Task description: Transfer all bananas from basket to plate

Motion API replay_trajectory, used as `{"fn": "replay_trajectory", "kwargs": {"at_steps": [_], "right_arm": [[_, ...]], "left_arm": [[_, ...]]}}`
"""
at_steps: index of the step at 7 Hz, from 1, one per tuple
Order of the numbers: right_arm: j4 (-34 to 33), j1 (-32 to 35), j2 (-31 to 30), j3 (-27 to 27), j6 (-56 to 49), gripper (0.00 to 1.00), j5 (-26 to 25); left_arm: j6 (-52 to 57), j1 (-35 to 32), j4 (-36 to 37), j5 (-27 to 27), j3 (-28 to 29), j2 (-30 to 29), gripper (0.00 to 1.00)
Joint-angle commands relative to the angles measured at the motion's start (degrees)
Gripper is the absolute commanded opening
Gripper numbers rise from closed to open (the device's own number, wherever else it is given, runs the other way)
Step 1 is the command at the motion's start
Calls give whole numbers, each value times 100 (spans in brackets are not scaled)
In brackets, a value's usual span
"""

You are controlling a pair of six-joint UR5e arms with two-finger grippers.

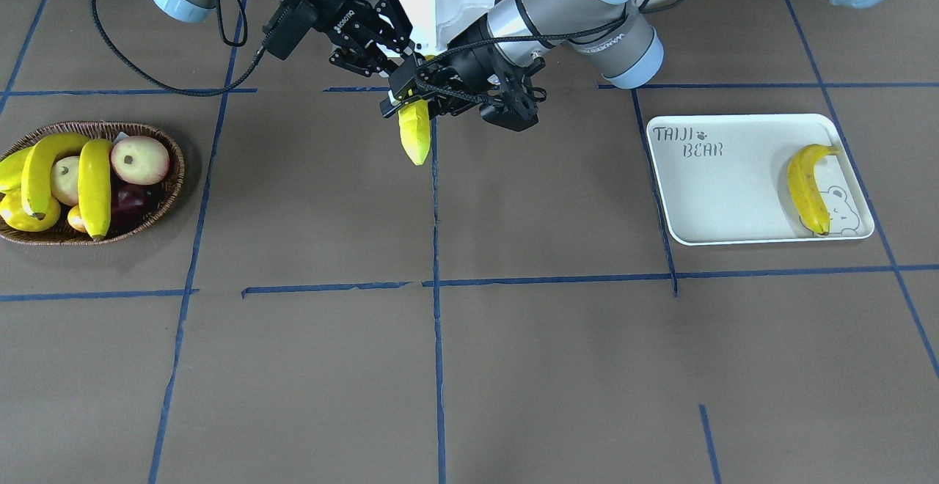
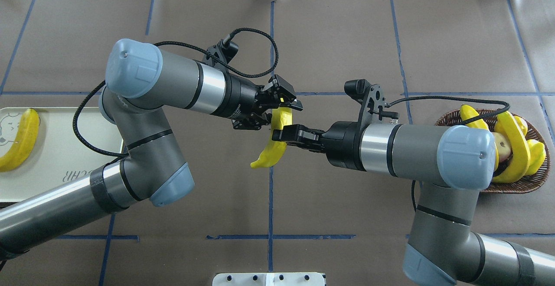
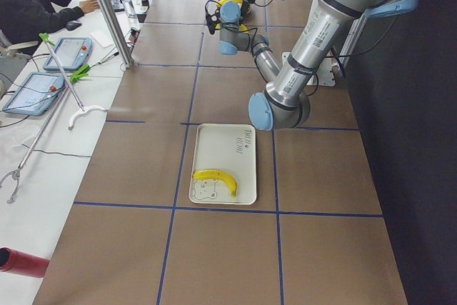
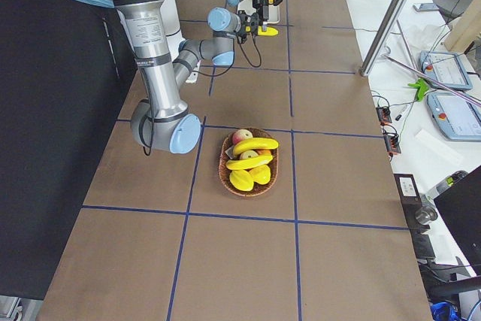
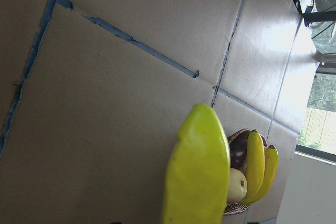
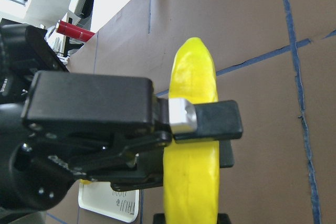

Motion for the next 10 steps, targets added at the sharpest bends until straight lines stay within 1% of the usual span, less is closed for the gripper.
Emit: {"fn": "replay_trajectory", "kwargs": {"at_steps": [1,2,4,5,6,7,8,9,10], "right_arm": [[-15,17,1,2,17,51,0],[-24,26,1,2,8,99,0],[-24,61,-8,45,-9,99,9],[-59,78,-43,98,-9,99,18],[-85,157,-87,142,-9,99,44],[-112,288,-183,160,-18,99,131],[-704,690,-227,308,-70,99,611],[-1206,1242,-254,440,-106,99,1198],[-1419,1665,-446,450,-471,100,1683]], "left_arm": [[74,-44,-1,24,18,33,0],[118,-71,8,24,18,25,0],[144,-333,69,-2,18,51,0],[258,-465,78,-20,18,304,0],[746,-780,322,-177,18,584,0],[1508,-1366,1055,-909,-69,961,0],[2090,-1929,1202,-1064,-279,1505,0],[2827,-2100,1203,-1031,-577,2354,0],[3826,-2363,1221,-970,-693,3163,0]]}}
